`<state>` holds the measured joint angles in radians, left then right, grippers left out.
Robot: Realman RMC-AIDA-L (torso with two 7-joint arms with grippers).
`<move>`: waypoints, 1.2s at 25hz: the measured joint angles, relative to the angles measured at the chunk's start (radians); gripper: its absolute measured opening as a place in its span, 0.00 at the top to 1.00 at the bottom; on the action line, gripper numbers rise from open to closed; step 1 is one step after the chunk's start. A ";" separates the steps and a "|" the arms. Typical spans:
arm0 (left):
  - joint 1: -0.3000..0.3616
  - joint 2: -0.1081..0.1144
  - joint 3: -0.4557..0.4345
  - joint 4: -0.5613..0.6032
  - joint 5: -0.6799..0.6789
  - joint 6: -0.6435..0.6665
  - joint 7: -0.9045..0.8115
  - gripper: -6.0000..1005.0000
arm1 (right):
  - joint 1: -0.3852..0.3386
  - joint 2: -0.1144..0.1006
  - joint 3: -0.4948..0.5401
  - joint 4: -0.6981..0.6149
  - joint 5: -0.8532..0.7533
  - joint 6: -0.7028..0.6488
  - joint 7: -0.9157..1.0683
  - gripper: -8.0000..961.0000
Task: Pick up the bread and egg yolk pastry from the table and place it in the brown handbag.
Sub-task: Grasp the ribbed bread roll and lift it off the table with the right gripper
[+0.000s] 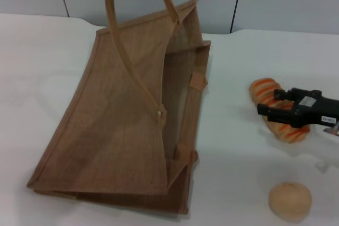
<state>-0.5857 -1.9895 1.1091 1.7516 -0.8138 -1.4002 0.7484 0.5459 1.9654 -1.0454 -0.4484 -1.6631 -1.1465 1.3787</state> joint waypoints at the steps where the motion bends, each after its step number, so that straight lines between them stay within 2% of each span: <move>1: 0.000 0.000 0.000 -0.001 0.000 0.001 0.000 0.88 | -0.027 0.018 0.007 -0.079 -0.050 0.008 0.049 0.20; 2: 0.000 -0.001 0.000 -0.003 0.000 0.003 0.000 0.88 | -0.047 0.035 0.013 -0.149 -0.096 0.012 0.085 0.20; 3: 0.000 -0.002 0.000 -0.006 0.001 0.005 0.002 0.88 | -0.089 0.062 0.023 -0.281 -0.183 0.017 0.160 0.20; 4: 0.000 -0.004 0.000 -0.009 0.001 0.007 0.003 0.88 | -0.103 0.067 0.023 -0.332 -0.215 0.018 0.196 0.20; 13: 0.008 -0.005 0.000 -0.027 0.002 0.012 0.008 0.88 | -0.107 0.063 0.007 -0.413 -0.328 -0.025 0.362 0.20; 19: 0.008 -0.002 0.000 -0.033 0.006 0.012 0.008 0.88 | -0.072 0.063 -0.001 -0.501 -0.524 -0.077 0.535 0.20; 24: 0.008 -0.011 0.000 -0.033 0.037 0.012 0.008 0.88 | -0.047 0.064 -0.003 -0.535 -0.610 -0.101 0.594 0.20; 30: 0.006 -0.012 0.001 -0.033 0.039 0.012 0.008 0.88 | -0.016 0.064 -0.020 -0.552 -0.681 -0.125 0.655 0.20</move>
<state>-0.5794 -2.0017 1.1105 1.7185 -0.7746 -1.3882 0.7562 0.5298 2.0289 -1.0653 -1.0005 -2.3441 -1.2720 2.0340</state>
